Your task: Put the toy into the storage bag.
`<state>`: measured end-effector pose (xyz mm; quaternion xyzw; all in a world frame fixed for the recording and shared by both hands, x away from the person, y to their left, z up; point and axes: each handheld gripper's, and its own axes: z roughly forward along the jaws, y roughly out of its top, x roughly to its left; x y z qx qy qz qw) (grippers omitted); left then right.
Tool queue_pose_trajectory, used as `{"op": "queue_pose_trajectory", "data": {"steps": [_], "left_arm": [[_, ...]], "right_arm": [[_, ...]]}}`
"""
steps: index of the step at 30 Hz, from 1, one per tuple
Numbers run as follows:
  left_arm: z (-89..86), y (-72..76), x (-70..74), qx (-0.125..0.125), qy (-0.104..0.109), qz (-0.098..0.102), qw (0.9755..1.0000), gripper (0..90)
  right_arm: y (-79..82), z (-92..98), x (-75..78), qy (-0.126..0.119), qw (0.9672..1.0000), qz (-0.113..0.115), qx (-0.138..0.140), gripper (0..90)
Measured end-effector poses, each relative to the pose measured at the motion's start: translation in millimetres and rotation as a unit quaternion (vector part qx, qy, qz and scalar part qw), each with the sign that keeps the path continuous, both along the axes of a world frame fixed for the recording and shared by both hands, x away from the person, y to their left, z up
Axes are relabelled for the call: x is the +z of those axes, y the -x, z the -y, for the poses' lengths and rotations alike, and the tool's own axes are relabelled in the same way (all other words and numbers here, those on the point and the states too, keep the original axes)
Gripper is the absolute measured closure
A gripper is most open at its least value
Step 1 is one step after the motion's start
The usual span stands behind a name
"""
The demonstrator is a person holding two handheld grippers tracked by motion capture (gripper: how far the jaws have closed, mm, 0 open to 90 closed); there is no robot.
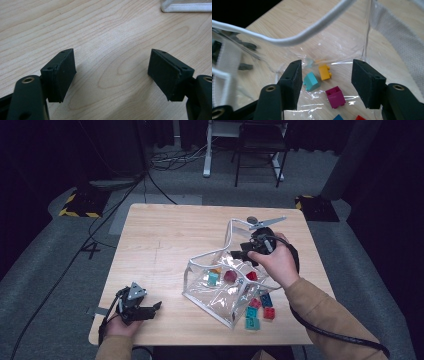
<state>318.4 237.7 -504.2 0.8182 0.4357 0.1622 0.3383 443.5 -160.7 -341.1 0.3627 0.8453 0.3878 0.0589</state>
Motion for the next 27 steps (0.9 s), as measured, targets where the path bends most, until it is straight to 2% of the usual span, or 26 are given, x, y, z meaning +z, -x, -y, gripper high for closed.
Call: {"op": "queue_pose_trajectory", "data": {"steps": [2, 8, 15, 27], "left_arm": [[0.0, 0.0, 0.0, 0.000, 0.000, 0.000, 1.0000, 22.7], [0.1, -0.5, -0.1, 0.000, 0.000, 0.001, 1.0000, 22.7], [0.2, -0.9, -0.1, 0.000, 0.000, 0.001, 1.0000, 22.7], [0.2, -0.9, -0.2, 0.000, 0.000, 0.001, 1.0000, 22.7]], "right_arm": [[5.1, 3.9, 6.6, -0.013, 0.9998, 0.013, 0.004, 42.5], [23.6, 15.6, 22.8, -0.029, 0.9986, 0.042, 0.012, 42.7], [44.4, 32.9, 35.0, -0.041, 0.9971, 0.062, 0.017, 42.8], [76.7, 72.5, 48.7, -0.049, 0.9951, 0.086, 0.005, 42.6]]}}
